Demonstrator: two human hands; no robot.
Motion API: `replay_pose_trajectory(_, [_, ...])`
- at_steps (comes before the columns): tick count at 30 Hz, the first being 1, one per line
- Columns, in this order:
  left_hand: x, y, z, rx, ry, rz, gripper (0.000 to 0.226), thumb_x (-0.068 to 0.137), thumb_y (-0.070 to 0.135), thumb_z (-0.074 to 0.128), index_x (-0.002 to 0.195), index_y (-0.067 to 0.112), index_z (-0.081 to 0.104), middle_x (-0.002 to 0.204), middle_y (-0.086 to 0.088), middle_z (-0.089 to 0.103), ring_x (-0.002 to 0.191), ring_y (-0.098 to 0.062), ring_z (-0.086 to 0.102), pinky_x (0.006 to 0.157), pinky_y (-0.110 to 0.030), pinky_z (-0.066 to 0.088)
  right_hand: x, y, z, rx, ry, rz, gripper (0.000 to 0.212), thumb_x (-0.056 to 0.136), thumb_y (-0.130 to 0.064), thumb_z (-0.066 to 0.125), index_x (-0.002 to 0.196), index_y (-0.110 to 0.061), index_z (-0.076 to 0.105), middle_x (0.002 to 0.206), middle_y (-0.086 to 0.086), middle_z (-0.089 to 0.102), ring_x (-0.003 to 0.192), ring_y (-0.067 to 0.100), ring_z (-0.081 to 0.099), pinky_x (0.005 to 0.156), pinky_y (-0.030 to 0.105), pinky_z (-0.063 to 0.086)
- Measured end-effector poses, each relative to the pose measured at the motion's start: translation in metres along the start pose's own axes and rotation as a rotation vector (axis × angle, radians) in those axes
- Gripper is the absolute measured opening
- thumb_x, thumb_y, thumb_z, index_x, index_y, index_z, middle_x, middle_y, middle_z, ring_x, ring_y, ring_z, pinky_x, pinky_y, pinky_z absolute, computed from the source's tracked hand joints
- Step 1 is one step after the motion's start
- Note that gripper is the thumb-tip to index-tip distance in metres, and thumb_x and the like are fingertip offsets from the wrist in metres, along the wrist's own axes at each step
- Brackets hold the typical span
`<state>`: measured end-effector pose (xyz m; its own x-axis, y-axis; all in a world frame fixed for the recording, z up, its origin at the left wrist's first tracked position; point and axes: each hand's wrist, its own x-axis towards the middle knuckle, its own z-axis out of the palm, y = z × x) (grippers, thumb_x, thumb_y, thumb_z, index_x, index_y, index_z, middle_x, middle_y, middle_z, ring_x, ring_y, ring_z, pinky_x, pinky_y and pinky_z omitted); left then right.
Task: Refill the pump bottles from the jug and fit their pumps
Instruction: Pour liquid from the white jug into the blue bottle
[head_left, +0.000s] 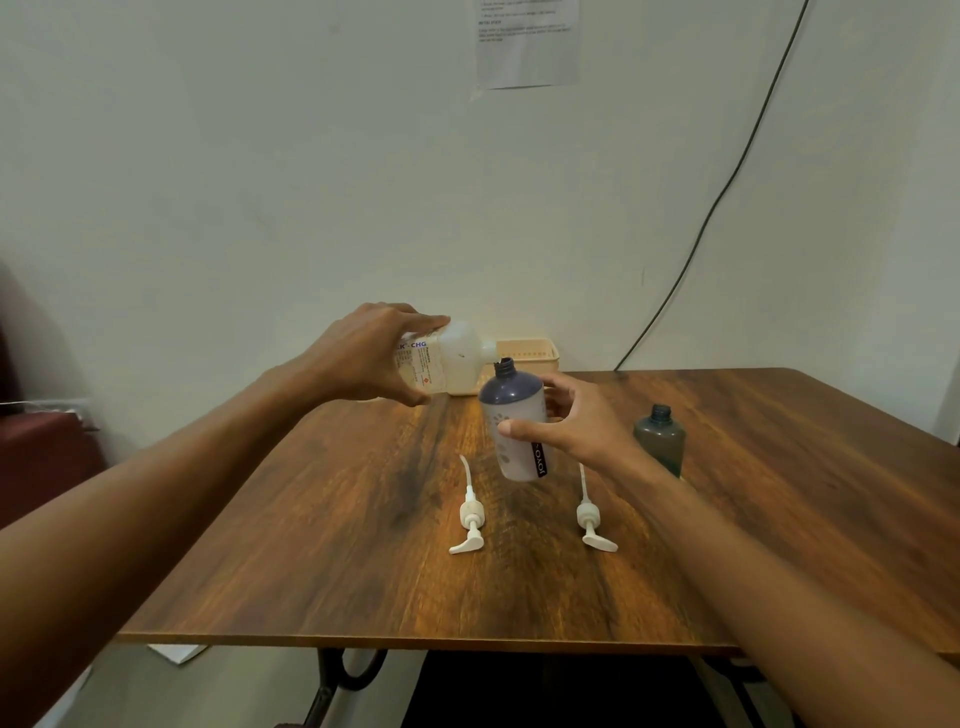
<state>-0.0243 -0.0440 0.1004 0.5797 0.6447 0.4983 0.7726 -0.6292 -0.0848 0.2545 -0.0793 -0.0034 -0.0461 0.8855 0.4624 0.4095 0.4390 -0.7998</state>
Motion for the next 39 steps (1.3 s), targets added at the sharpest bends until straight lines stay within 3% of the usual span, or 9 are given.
replay_pose_trajectory(7, [0.000,-0.002,0.003,0.002,0.008,0.000,0.098,0.071,0.045,0.089,0.155,0.027,0.043,0.132,0.003,0.064,0.117,-0.016,0.058,0.082,-0.023,0.048,-0.001,-0.001,0.001,0.001,-0.001,0.011,0.073,0.075,-0.035,0.095,0.139,-0.022,0.063,0.121,-0.011,0.068,0.106,-0.005,0.060,0.078,0.014,0.048])
replay_pose_trajectory(13, [0.000,-0.005,0.005,-0.004,0.014,0.011,0.097,0.071,0.046,0.089,0.155,0.027,0.044,0.130,0.003,0.065,0.114,-0.015,0.058,0.079,-0.021,0.045,-0.001,0.001,0.001,0.009,0.006,0.005,0.077,0.075,-0.035,0.095,0.142,-0.018,0.063,0.132,-0.001,0.070,0.118,0.014,0.065,0.086,0.021,0.053])
replay_pose_trajectory(24, [0.001,-0.005,0.005,-0.009,0.012,0.015,0.097,0.071,0.045,0.090,0.155,0.028,0.044,0.130,0.003,0.064,0.114,-0.015,0.058,0.080,-0.022,0.045,-0.002,0.000,0.001,0.018,0.004,0.015,0.080,0.074,-0.034,0.095,0.145,-0.017,0.061,0.137,0.001,0.069,0.124,0.019,0.064,0.097,0.033,0.056])
replay_pose_trajectory(30, [0.002,-0.008,0.009,-0.022,0.013,0.014,0.098,0.070,0.046,0.090,0.155,0.029,0.044,0.130,0.003,0.065,0.112,-0.013,0.057,0.077,-0.021,0.042,-0.002,0.001,0.000,0.008,0.005,0.007,0.078,0.076,-0.034,0.095,0.144,-0.017,0.061,0.136,0.001,0.069,0.120,0.016,0.063,0.083,0.019,0.051])
replay_pose_trajectory(39, [0.004,-0.009,0.008,-0.007,0.013,0.019,0.098,0.070,0.047,0.089,0.155,0.029,0.044,0.129,0.004,0.064,0.114,-0.016,0.058,0.082,-0.025,0.049,0.001,0.004,0.001,0.007,0.002,0.005,0.076,0.075,-0.034,0.095,0.142,-0.018,0.062,0.131,-0.003,0.069,0.117,0.012,0.064,0.083,0.018,0.051])
